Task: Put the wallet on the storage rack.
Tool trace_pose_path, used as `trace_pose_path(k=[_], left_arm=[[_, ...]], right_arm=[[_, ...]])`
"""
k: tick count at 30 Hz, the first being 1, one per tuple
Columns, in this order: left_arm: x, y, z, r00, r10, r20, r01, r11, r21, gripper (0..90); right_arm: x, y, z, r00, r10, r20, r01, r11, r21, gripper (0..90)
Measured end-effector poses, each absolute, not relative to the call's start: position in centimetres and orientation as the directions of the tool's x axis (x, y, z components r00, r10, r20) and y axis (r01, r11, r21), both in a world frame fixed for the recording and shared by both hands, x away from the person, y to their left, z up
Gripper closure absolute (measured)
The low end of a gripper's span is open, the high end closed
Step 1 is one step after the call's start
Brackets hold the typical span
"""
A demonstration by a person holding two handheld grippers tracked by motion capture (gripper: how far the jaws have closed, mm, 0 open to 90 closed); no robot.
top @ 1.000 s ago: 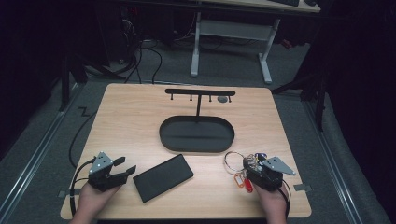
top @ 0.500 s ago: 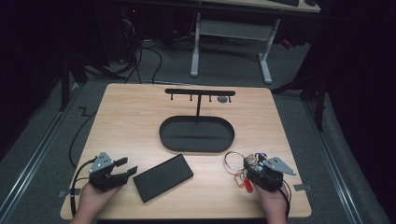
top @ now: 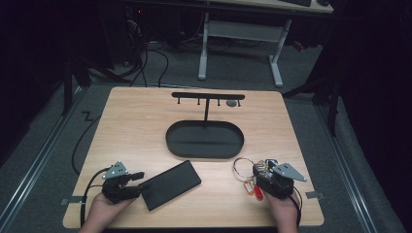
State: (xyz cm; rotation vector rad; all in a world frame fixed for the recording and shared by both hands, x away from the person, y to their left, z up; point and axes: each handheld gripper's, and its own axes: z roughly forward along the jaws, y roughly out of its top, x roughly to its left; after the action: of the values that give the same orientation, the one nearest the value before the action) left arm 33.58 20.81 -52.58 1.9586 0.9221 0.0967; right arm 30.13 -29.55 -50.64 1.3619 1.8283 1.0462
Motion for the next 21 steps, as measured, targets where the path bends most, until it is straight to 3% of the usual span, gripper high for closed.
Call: trace_pose_path(k=[10, 21], left_arm=[[34.6, 21.4, -53.7, 0.662, 0.619, -0.422, 0.670, -0.236, 0.704, 47.6], [34.7, 21.6, -54.0, 0.658, 0.581, -0.478, 0.693, -0.221, 0.686, 49.6]], right_arm=[[30.2, -29.5, -50.7, -0.275, 0.961, -0.021, 0.469, 0.153, 0.870, 35.3], [30.2, -29.5, -50.7, -0.275, 0.961, -0.021, 0.474, 0.154, 0.867, 35.4]])
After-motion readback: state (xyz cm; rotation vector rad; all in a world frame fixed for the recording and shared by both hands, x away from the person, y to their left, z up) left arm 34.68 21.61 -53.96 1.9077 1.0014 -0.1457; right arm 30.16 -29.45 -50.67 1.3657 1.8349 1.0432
